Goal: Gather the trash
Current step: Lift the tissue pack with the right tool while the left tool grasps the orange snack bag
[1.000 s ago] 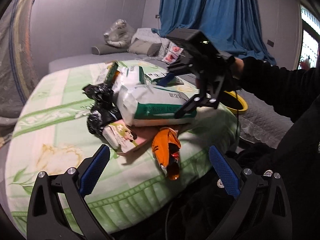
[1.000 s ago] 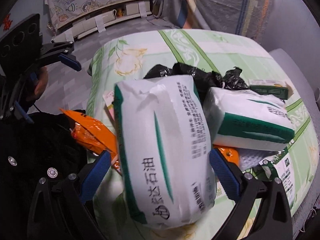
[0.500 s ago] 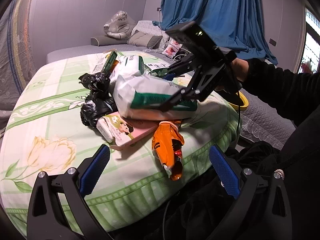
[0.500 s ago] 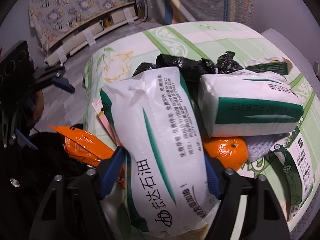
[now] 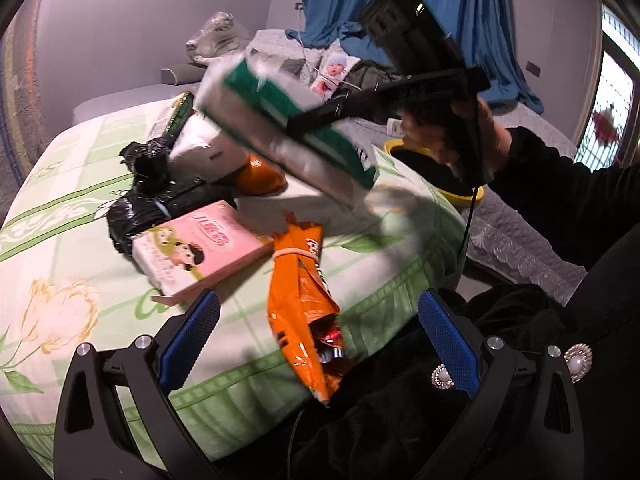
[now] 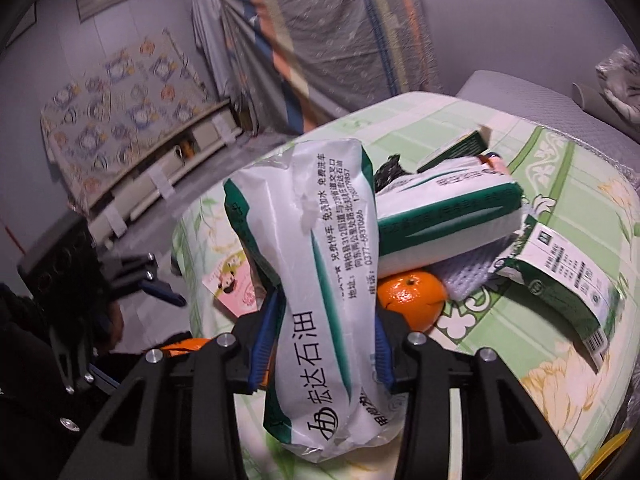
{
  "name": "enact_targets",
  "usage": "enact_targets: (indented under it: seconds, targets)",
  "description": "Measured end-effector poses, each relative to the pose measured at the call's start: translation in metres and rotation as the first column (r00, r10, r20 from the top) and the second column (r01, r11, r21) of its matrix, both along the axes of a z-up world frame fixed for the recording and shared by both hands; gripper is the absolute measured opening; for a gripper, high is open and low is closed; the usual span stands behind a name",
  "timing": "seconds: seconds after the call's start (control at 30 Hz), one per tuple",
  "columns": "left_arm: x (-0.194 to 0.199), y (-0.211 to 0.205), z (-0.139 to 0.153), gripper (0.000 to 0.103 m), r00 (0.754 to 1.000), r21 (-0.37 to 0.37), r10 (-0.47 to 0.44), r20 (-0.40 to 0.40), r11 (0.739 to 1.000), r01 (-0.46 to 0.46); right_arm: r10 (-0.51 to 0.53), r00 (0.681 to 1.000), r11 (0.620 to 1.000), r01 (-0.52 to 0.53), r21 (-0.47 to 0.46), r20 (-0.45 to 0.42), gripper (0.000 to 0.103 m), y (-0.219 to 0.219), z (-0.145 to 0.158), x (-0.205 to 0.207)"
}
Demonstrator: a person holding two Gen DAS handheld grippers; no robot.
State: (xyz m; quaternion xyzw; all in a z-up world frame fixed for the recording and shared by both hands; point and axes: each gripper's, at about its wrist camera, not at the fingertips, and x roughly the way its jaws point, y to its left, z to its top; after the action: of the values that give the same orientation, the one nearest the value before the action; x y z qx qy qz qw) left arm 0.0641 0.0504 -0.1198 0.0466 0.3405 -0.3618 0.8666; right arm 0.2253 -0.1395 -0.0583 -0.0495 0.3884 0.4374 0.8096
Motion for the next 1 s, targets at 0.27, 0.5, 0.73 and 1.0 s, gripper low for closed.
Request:
enact_targets:
  seconds: [0.27,0.5,0.73,1.0]
  targets:
    - [0.019,-0.011,-0.014,0.085,0.999,0.004,0.035,-0.037,0.999,-0.035,-0.124,0.992,0.979,0.117,0.166,0.032,0.039,-0.043,0.031,-0.033]
    - [0.022,-0.030,-0.026,0.059,0.999,0.090,0.028,-0.023,0.996,-0.026,-0.199,0.977,0.955,0.176,0.240,0.072,0.039,-0.071,0.048,-0.073]
    - [0.016,-0.036,-0.031,0.035,1.000,0.154,0.028,-0.008,0.988,-0.027,-0.281,0.956,0.923,0.245,0.298,0.082,0.039,-0.098,0.051,-0.095]
    - [0.007,-0.036,-0.001,0.033,0.992,0.107,0.072,0.102,0.991,-0.083,-0.337,0.939,0.889,0.292,0.353,0.071,0.040,-0.116,0.049,-0.108]
